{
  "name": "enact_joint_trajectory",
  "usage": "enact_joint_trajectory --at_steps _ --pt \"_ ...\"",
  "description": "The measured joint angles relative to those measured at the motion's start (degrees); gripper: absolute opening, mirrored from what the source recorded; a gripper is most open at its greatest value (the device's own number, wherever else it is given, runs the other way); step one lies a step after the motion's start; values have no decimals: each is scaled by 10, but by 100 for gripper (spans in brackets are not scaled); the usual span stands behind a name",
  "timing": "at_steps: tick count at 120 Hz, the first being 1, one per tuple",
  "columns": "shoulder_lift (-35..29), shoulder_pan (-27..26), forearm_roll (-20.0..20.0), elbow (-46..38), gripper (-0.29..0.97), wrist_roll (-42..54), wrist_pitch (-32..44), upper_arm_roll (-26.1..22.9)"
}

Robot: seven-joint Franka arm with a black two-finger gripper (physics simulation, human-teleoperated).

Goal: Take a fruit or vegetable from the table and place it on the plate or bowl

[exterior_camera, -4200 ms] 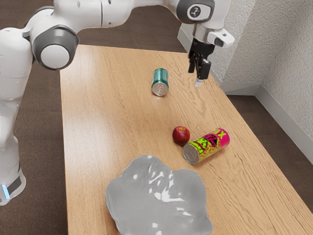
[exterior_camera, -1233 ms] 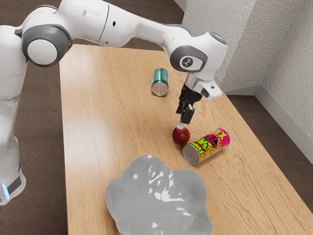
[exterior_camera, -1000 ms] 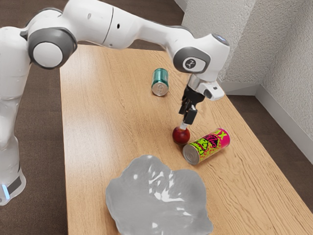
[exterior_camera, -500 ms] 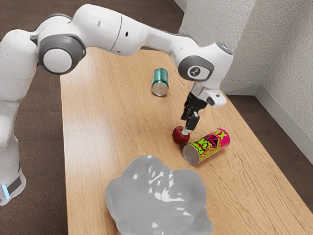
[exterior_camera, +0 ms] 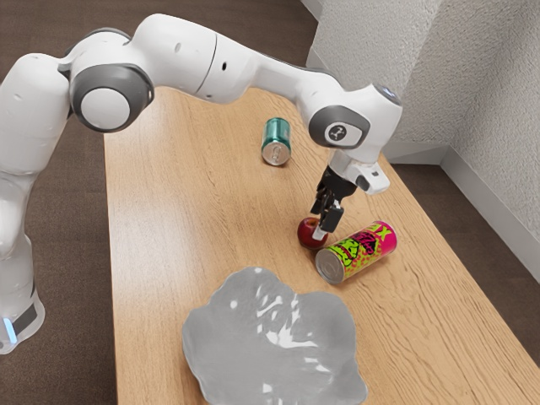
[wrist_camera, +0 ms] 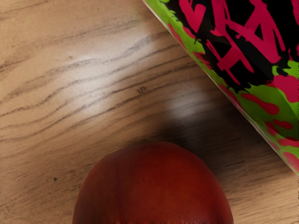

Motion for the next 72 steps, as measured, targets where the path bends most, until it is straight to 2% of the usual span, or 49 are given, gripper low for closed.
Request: enact_joint_trajectory --at_steps 64,72 --pt "23 0 -8 0 68 -2 3 1" --pt "25 0 -12 0 57 -2 4 2"
